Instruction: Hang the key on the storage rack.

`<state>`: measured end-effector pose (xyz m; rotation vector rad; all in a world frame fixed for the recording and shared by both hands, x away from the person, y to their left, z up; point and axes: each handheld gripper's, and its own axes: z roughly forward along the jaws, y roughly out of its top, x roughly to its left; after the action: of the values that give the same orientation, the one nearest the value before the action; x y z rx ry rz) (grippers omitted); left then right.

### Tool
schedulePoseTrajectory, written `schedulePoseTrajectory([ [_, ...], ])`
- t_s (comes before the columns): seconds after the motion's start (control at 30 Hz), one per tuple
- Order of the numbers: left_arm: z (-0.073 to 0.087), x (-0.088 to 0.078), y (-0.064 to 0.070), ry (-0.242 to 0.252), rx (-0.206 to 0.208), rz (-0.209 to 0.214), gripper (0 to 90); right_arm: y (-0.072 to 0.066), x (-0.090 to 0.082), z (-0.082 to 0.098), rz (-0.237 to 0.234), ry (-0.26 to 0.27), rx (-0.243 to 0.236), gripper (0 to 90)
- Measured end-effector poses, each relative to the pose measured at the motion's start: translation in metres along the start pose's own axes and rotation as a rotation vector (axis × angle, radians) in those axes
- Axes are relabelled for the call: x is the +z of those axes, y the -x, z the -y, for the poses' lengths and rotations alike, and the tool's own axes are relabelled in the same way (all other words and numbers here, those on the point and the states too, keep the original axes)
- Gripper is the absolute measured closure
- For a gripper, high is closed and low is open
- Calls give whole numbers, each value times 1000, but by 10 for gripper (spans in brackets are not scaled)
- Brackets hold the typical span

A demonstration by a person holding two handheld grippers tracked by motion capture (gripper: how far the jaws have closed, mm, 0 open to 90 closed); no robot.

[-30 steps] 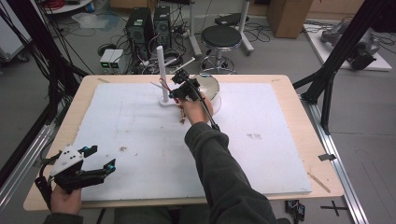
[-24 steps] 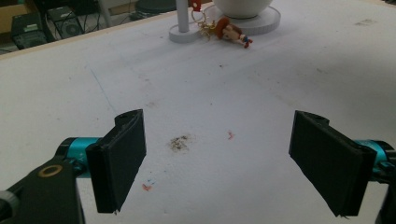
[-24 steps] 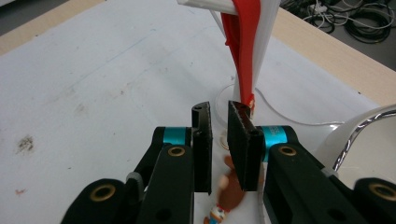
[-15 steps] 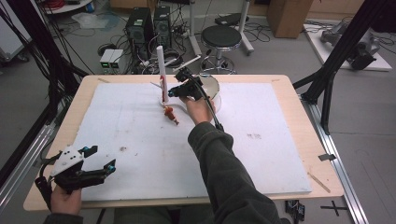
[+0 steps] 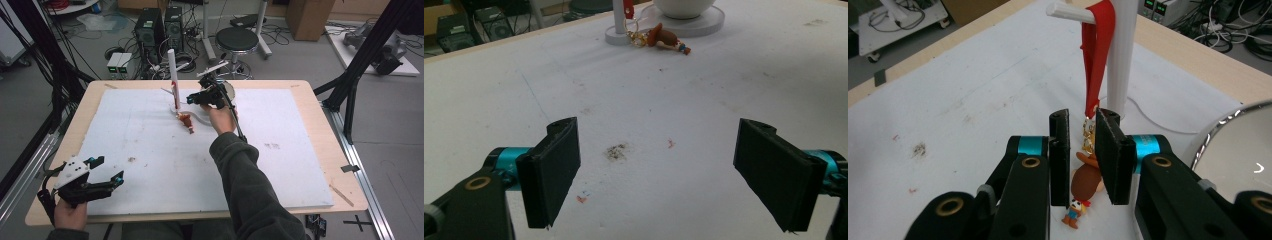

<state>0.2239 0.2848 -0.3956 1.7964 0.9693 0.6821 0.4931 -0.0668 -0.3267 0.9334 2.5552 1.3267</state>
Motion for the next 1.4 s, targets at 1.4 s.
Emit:
schedulePoseTrajectory([
  [1.4,0,1,2,-4,3,-4,193,14,-56,45,-116,98,40,407],
])
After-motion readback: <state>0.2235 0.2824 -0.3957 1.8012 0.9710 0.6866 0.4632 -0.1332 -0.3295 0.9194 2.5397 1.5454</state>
